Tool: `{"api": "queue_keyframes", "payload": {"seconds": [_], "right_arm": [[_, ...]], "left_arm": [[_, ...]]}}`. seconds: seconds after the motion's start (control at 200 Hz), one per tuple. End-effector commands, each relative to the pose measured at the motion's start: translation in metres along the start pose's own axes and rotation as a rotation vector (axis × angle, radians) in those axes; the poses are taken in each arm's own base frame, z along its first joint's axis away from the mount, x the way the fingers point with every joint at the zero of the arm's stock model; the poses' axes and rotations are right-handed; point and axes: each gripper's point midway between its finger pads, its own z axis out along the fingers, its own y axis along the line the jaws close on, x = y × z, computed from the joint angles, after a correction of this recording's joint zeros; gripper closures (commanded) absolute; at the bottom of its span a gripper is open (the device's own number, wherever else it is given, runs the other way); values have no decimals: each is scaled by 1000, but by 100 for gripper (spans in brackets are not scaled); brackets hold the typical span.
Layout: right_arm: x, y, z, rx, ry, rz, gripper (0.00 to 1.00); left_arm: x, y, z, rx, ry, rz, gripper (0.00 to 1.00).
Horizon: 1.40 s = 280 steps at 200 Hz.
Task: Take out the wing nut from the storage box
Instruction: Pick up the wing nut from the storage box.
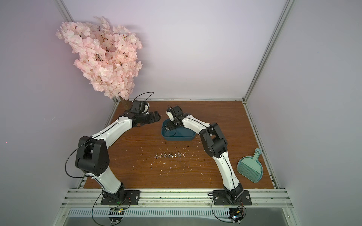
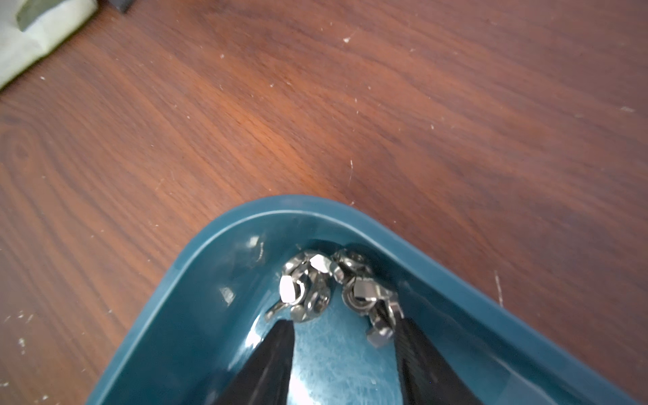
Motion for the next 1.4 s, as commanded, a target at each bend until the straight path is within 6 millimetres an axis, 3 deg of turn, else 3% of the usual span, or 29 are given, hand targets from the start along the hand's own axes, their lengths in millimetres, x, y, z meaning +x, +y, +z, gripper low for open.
{"api": "queue_keyframes", "payload": {"seconds": [0.0,0.43,0.581,0.766,0.971,1.241,1.396], "right_arm": [[-11,6,-3,-37,-16,-9,47],[-11,11,-2,-63,-13,0,56],[-16,19,-13,-95,-34,-1,57],[-26,15,-26,-65,-89,-3,56],[-31,15,-17,-66,-81,-4,56],[-40,16,-23,-71,-120,2,56],[-37,17,-16,-80,-104,6,56]], "left_arm": [[-9,2,-4,2,-9,0,0],[-7,2,-2,6,-2,-1,0],[-5,2,-3,6,1,1,0],[-5,4,-3,3,1,0,0],[-4,3,-3,5,2,0,0],[-2,5,-6,0,0,1,0],[-1,5,-5,2,5,1,0]]}}
